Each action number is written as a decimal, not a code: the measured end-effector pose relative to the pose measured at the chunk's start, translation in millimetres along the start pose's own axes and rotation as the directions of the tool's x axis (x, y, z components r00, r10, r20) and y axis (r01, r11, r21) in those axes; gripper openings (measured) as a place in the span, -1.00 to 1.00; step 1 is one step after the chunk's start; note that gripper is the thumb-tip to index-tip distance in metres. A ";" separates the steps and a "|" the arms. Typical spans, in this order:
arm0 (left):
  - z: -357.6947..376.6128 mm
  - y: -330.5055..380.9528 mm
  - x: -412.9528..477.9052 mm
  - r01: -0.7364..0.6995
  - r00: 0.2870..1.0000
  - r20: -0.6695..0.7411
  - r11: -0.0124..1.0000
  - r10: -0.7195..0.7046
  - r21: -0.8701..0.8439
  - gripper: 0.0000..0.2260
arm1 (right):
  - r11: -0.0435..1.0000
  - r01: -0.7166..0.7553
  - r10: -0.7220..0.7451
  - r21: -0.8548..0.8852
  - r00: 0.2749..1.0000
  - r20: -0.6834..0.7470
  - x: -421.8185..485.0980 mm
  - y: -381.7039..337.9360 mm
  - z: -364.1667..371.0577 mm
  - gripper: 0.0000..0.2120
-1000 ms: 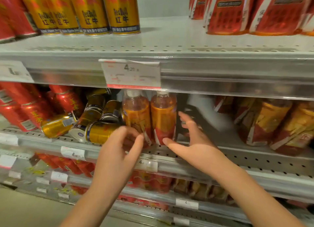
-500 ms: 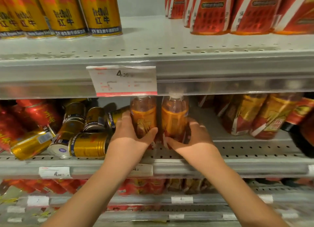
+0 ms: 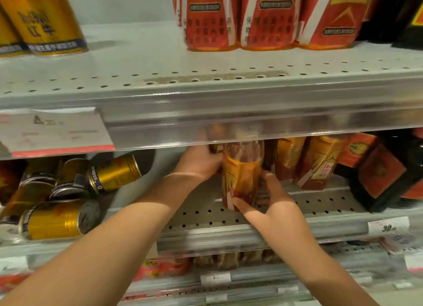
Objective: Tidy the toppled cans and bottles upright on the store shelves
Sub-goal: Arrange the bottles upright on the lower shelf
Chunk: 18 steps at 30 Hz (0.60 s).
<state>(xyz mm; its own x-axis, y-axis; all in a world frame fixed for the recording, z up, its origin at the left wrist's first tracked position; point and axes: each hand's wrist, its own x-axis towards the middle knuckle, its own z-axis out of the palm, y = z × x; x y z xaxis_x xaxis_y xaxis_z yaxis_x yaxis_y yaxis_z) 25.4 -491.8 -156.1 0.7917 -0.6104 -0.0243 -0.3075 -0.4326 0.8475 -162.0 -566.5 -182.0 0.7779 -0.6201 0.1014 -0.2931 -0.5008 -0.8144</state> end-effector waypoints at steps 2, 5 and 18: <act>0.6 -5.0 7.4 -0.045 0.997 0.052 0.996 0.049 -0.079 -0.66 | 1.000 -0.010 0.010 -0.019 1.000 -0.011 -1.4 4.1 0.2 -0.47; 0.3 -11.0 16.4 -0.089 0.993 0.070 0.987 0.099 -0.137 -0.62 | 0.995 -0.002 0.001 -0.104 1.000 -0.010 -3.8 8.4 0.6 -0.36; 16.3 -19.0 19.1 -0.149 0.988 0.002 0.956 0.154 -0.254 -0.67 | 0.987 0.009 -0.018 -0.158 0.998 -0.054 1.5 11.3 0.8 -0.47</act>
<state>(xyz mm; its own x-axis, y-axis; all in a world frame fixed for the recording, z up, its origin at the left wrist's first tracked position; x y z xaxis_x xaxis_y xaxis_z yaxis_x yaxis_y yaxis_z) 37.7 -506.0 -181.3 0.7339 -0.6711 0.1056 -0.2773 -0.1540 0.9484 -163.7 -572.6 -191.5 0.7518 -0.6428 0.1470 -0.3699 -0.5957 -0.7130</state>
